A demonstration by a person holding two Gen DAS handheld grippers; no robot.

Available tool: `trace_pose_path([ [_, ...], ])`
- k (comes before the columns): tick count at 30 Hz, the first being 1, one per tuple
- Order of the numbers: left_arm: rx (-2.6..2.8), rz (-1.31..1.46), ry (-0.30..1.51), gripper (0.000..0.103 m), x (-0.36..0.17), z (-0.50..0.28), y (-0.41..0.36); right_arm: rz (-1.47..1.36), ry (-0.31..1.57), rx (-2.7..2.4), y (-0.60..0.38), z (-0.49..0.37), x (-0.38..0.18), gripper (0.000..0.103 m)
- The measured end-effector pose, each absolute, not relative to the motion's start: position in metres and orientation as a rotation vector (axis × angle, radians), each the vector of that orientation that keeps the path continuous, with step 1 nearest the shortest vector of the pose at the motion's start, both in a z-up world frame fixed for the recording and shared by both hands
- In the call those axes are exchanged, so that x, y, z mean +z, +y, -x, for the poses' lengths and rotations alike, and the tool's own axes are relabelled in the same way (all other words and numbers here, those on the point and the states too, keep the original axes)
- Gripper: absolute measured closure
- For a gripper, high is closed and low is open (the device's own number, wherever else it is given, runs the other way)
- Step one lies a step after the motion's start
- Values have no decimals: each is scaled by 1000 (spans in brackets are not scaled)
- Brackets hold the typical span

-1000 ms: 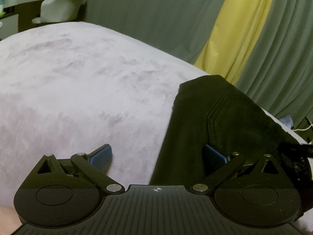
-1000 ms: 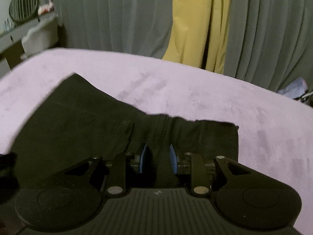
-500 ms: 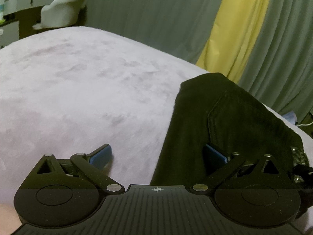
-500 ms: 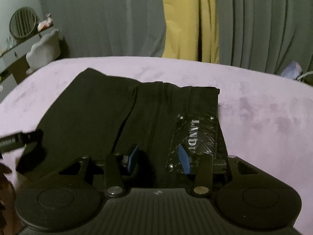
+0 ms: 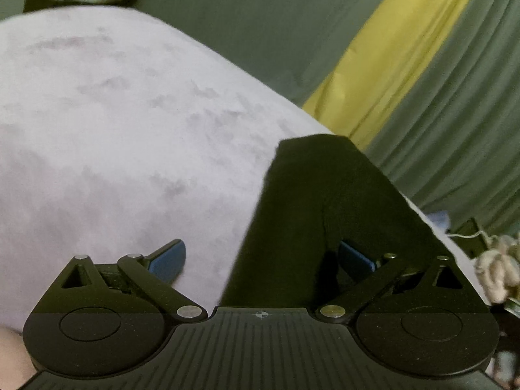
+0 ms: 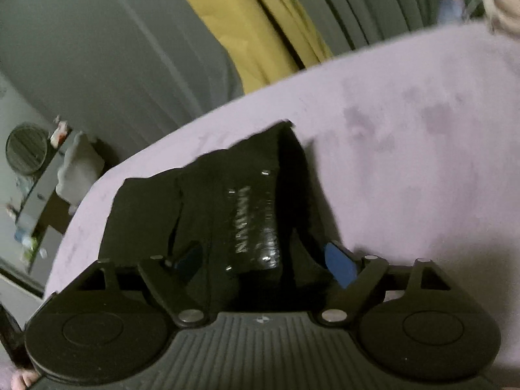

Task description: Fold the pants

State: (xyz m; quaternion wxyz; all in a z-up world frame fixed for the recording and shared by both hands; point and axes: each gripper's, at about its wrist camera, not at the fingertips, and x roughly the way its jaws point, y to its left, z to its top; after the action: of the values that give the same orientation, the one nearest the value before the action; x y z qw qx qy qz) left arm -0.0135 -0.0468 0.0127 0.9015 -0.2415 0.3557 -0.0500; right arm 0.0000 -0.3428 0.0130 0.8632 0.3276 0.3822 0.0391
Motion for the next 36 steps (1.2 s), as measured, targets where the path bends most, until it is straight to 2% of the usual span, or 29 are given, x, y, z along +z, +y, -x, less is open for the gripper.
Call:
trace_pose_path([
  [2, -165, 524, 766, 0, 10, 10, -46, -737, 825, 76, -347, -9, 4, 19],
  [7, -301, 598, 924, 0, -7, -12, -51, -916, 902, 126, -366, -30, -27, 4],
  [13, -359, 681, 962, 0, -17, -36, -51, -1068, 894, 309, -374, -42, -44, 4],
  [17, -390, 770, 978, 0, -24, -52, -45, -1040, 905, 350, -361, -50, -46, 4],
  [29, -405, 710, 1019, 0, -21, -71, -61, -1083, 844, 430, -350, -68, -56, 4],
  [32, -414, 699, 990, 0, -17, -66, -60, -1091, 819, 424, -350, -62, -54, 8],
  [36, -412, 773, 971, 0, -9, -69, -56, -1152, 775, 406, -354, -56, -49, 25],
])
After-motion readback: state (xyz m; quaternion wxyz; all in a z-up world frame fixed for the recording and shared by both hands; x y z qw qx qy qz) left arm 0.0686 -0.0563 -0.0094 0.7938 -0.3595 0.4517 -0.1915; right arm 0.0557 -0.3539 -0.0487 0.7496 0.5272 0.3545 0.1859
